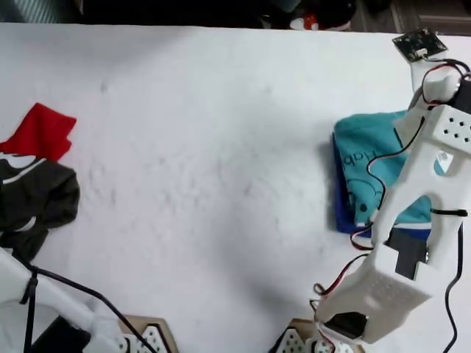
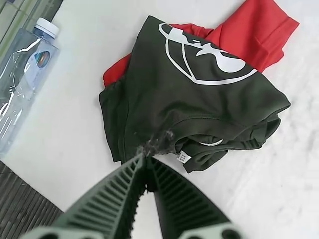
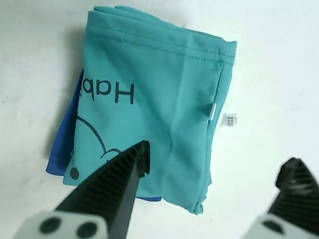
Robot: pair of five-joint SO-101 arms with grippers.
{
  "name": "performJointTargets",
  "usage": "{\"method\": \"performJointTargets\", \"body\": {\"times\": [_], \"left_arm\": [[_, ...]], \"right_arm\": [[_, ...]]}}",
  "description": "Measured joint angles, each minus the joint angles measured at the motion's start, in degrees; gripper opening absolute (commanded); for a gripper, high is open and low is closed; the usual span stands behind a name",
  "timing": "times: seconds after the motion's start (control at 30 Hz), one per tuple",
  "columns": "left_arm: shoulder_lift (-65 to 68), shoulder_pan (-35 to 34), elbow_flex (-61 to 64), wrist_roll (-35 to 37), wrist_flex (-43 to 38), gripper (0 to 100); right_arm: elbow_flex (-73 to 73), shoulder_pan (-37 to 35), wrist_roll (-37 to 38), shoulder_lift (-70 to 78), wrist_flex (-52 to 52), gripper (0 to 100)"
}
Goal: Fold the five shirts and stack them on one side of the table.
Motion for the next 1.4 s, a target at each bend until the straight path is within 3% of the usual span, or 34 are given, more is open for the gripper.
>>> {"method": "performJointTargets", "body": {"times": [0.07, 0.1, 0.2, 0.3, 0.6, 0.7, 0.87, 1.23, 1.4], "left_arm": [[0.00, 0.00, 0.00, 0.00, 0.00, 2], [0.00, 0.00, 0.00, 0.00, 0.00, 2], [0.00, 0.00, 0.00, 0.00, 0.00, 2], [0.00, 0.00, 0.18, 0.00, 0.00, 2], [0.00, 0.00, 0.18, 0.00, 0.00, 2], [0.00, 0.00, 0.18, 0.00, 0.00, 2], [0.00, -0.09, 0.18, 0.00, 0.00, 2], [0.00, -0.09, 0.18, 0.00, 0.00, 3], [0.00, 0.18, 0.62, -5.54, 0.00, 3]], "right_arm": [[-0.09, 0.00, 0.00, 0.53, 0.35, 2.4], [-0.09, 0.09, 0.00, 0.97, 0.35, 0.8], [-0.09, -0.09, 0.00, 3.08, 0.35, 7.9], [0.09, -1.05, 0.00, 6.95, -2.99, 2.6], [0.09, 1.14, 0.00, 24.97, -32.18, 1.8], [0.00, 1.58, 0.00, 26.46, -36.84, 1.8], [-3.87, 1.41, 0.00, 24.88, -30.24, 1.8], [-5.80, -1.58, 0.00, 11.16, -2.11, 1.8], [0.26, -2.73, 0.00, 3.34, 0.53, 1.8]]}}
